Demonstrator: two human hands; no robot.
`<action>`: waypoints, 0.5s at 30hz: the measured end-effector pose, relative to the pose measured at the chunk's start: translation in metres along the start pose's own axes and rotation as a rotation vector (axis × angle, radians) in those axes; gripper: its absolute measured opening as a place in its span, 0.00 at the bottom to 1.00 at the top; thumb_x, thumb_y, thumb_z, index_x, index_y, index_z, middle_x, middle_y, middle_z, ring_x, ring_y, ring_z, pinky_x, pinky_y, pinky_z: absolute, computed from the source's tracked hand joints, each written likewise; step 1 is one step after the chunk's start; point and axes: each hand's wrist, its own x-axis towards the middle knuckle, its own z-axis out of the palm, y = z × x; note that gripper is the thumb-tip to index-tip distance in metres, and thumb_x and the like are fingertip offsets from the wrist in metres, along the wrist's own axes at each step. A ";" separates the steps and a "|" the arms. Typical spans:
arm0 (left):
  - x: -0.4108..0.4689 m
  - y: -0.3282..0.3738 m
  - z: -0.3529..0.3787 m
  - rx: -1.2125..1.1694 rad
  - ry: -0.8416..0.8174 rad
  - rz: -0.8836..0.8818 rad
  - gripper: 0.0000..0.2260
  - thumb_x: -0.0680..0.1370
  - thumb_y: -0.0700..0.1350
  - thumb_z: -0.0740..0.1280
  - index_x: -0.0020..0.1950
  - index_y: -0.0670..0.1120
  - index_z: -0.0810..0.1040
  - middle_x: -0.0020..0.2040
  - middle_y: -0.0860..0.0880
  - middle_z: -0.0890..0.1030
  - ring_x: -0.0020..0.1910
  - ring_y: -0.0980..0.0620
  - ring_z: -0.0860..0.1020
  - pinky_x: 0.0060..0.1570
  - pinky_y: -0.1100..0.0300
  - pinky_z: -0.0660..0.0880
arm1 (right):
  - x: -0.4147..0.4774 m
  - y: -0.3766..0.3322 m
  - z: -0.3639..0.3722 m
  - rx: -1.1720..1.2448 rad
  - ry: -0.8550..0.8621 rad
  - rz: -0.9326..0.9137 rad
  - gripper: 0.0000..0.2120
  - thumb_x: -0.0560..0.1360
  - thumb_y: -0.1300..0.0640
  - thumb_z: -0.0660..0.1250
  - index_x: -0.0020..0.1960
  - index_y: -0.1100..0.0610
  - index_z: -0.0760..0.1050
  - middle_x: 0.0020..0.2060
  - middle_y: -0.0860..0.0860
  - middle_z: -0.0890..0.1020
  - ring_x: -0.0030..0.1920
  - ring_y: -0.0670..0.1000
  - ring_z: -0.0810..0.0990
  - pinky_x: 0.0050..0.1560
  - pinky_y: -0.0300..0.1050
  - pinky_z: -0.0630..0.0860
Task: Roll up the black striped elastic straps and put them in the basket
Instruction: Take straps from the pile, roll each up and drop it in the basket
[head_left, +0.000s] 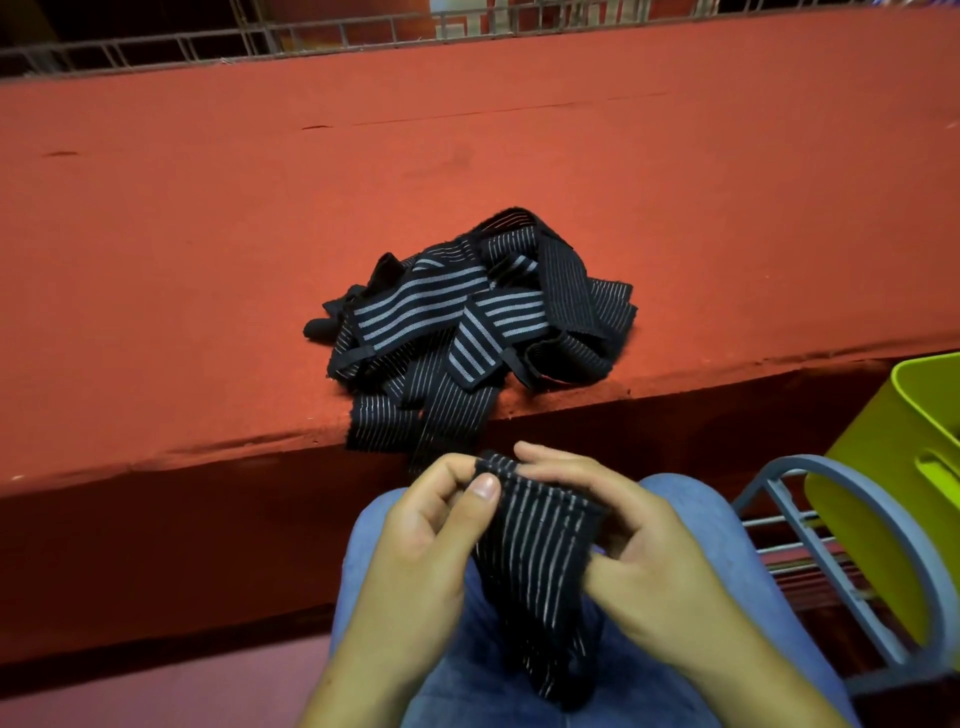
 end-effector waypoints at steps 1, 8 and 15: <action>-0.001 0.000 0.001 0.013 -0.020 -0.006 0.11 0.78 0.48 0.65 0.49 0.41 0.81 0.40 0.48 0.81 0.42 0.54 0.77 0.44 0.62 0.75 | 0.001 0.000 0.000 -0.040 0.025 -0.019 0.23 0.69 0.63 0.76 0.55 0.38 0.84 0.65 0.40 0.83 0.69 0.46 0.80 0.70 0.46 0.75; -0.001 0.000 -0.002 0.007 -0.071 -0.043 0.16 0.80 0.48 0.63 0.54 0.36 0.78 0.54 0.49 0.87 0.53 0.51 0.84 0.54 0.59 0.79 | 0.011 0.001 -0.017 0.098 0.326 0.135 0.14 0.73 0.75 0.71 0.47 0.57 0.80 0.48 0.47 0.88 0.49 0.46 0.87 0.51 0.46 0.81; -0.008 0.007 0.004 0.038 -0.165 -0.075 0.10 0.84 0.44 0.63 0.50 0.37 0.74 0.37 0.57 0.81 0.31 0.65 0.74 0.35 0.74 0.70 | 0.016 0.002 -0.017 0.297 0.388 0.267 0.15 0.78 0.72 0.66 0.55 0.53 0.78 0.37 0.52 0.83 0.34 0.49 0.79 0.32 0.42 0.75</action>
